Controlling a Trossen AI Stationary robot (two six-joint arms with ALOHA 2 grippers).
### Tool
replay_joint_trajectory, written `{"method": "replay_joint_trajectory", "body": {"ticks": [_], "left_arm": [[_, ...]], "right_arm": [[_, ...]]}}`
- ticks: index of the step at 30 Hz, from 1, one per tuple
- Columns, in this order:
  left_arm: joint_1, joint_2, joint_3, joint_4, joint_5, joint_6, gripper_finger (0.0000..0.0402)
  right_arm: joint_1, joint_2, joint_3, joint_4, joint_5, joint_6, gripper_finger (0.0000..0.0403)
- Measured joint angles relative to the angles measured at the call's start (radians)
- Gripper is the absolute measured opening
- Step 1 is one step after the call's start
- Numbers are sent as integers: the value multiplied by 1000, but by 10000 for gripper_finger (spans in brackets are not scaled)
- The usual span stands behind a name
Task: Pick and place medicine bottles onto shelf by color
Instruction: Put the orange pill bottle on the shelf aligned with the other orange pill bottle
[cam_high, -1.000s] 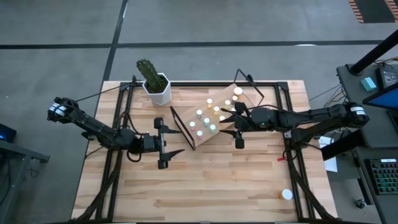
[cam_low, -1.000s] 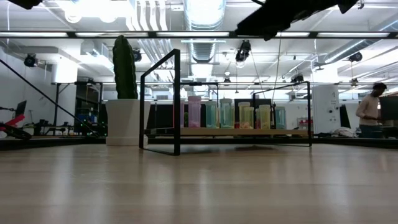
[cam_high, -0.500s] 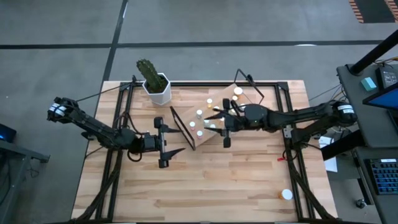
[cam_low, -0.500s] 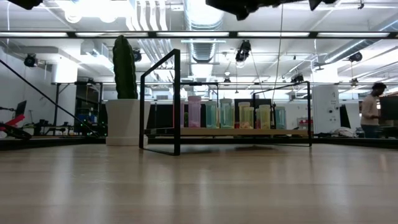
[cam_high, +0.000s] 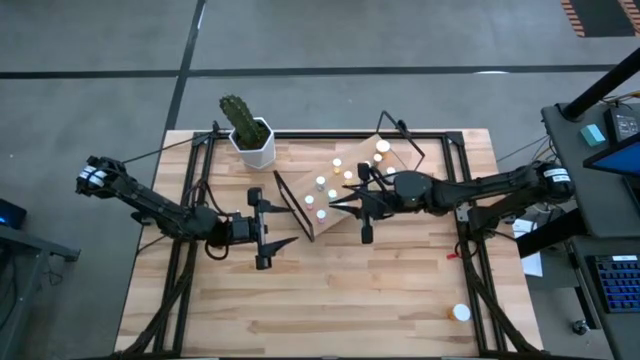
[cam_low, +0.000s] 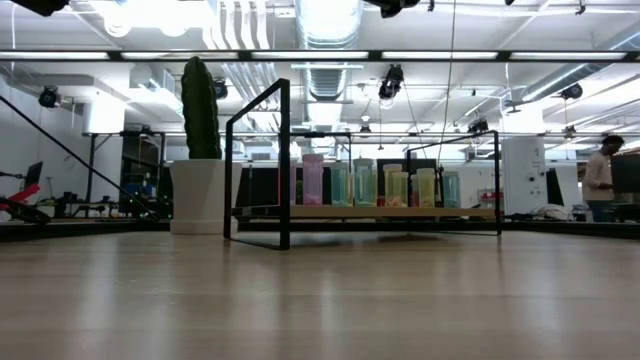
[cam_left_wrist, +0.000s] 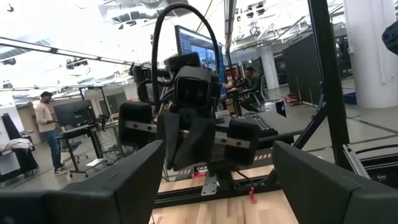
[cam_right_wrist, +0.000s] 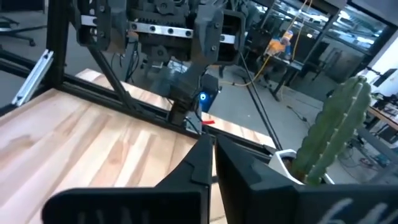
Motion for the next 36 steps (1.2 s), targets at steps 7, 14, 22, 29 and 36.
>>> {"method": "replay_joint_trajectory", "body": {"ticks": [7, 14, 22, 29, 36], "left_arm": [[0, 0, -2, 0, -8, -1, 280], [1, 3, -2, 1, -11, -2, 280], [5, 20, -1, 1, -12, -2, 280], [6, 21, -1, 1, -12, -2, 280], [6, 21, -1, 1, -12, -2, 280]], "right_arm": [[2, -89, 55, -208, 0, 113, 9], [22, -131, 188, -657, -100, 329, 9], [92, -130, 190, -759, -105, 413, 9], [140, -129, 193, -891, -105, 546, 9], [180, -129, 194, -931, -104, 646, 9]]}}
